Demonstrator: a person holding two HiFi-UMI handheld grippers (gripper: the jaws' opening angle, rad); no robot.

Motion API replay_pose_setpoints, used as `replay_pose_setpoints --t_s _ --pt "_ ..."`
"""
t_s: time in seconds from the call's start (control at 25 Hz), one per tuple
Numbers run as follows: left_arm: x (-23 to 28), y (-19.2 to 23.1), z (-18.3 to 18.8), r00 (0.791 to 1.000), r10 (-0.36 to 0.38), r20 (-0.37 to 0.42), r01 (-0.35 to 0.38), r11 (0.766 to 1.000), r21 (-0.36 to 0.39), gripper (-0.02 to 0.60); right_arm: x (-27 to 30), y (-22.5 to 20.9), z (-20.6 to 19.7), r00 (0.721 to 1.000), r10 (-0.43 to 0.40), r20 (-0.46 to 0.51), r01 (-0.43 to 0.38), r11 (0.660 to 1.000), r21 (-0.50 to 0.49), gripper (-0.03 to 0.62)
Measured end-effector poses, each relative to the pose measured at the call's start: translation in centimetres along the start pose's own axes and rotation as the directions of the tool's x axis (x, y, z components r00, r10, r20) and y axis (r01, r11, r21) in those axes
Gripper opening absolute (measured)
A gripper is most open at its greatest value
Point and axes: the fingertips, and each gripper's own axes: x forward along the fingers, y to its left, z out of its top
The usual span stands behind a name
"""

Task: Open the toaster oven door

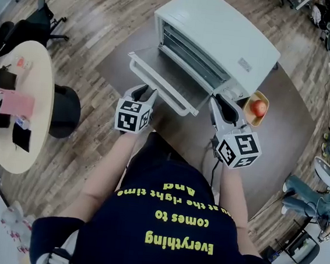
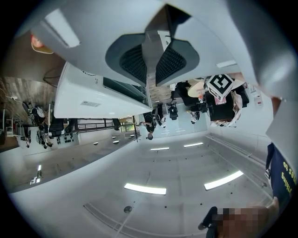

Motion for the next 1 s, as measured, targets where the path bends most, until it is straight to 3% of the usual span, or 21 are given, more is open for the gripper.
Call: replay_pose_setpoints --t_s 0.44,0.76,1.0 --pt "0.3 0.4 -1.2 0.998 0.019 -0.063 -0.012 0.994 0.112 0.147 0.1 0.1 -0.4 1.000 0.002 -0.010 -0.001 1.000 0.011 0.078" --pt "0.8 1.1 -3.5 0.991 0.011 -0.133 0.006 0.992 0.127 0.149 0.4 0.1 -0.3 1.000 0.005 -0.003 -0.005 1.000 0.017 0.078" --pt "1.2 1.3 -4.3 0.990 0.004 -0.142 0.016 0.991 0.136 0.149 0.4 0.0 0.3 1.000 0.004 0.013 -0.004 1.000 0.024 0.078"
